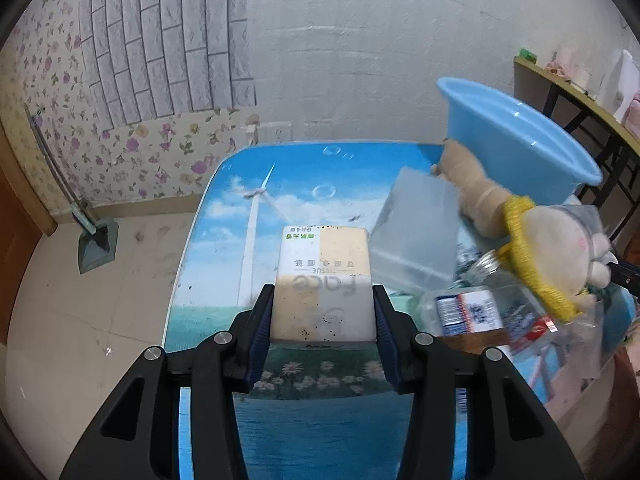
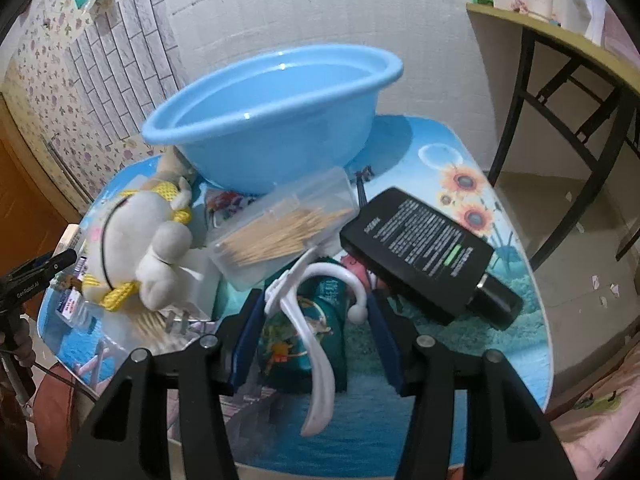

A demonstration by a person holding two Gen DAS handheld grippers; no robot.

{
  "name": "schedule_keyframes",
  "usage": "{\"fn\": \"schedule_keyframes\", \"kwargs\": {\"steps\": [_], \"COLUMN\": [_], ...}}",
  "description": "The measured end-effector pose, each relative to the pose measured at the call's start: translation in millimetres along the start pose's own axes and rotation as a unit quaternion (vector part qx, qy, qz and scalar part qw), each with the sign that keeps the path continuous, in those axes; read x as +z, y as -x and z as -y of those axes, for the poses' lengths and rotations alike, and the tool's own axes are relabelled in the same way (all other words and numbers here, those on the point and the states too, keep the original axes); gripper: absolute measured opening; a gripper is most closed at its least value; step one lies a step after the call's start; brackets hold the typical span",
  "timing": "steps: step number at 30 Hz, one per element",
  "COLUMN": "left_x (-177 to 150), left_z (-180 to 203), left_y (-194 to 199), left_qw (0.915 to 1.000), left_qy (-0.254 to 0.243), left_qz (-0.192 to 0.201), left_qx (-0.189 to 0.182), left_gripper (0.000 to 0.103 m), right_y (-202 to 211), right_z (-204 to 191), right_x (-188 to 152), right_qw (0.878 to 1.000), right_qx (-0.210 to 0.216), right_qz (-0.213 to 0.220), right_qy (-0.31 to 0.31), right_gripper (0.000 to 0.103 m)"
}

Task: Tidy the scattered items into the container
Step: 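Grasp and lift the tissue pack with the left tool while the right tool grasps the earphones, then carry both items over the blue basin and open both tools to drop them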

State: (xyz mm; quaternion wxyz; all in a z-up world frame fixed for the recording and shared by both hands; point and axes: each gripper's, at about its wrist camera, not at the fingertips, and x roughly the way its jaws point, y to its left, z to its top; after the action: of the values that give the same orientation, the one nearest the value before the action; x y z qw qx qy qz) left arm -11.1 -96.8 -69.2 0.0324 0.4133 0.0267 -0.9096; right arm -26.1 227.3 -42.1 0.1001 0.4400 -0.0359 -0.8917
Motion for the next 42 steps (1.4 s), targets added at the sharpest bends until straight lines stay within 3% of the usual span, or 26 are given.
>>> {"fn": "schedule_keyframes", "kwargs": {"steps": [14, 26, 34, 42], "left_x": [35.8, 75.0, 98.2, 100.4], "left_z": [50.7, 117.3, 159.3, 181.1], "left_y": [42.8, 43.9, 19.9, -11.6], "left_qw": [0.9971, 0.9895, 0.9861, 0.9858], "left_qy": [-0.037, -0.089, -0.105, -0.131], "left_qz": [0.051, 0.068, 0.063, 0.041], "left_qx": [-0.043, -0.092, -0.112, -0.098], "left_gripper": [0.045, 0.045, 0.046, 0.046], "right_y": [39.7, 67.7, 51.4, 17.7], "right_z": [-6.2, -12.1, -16.7, -7.8], "right_x": [13.2, 47.4, 76.6, 94.9], "right_qw": [0.998, 0.991, 0.987, 0.988], "right_qx": [0.028, 0.064, 0.088, 0.088], "right_qz": [0.057, 0.118, 0.133, 0.122], "right_qy": [0.006, 0.021, 0.030, 0.022], "right_gripper": [0.051, 0.051, 0.051, 0.051]}}
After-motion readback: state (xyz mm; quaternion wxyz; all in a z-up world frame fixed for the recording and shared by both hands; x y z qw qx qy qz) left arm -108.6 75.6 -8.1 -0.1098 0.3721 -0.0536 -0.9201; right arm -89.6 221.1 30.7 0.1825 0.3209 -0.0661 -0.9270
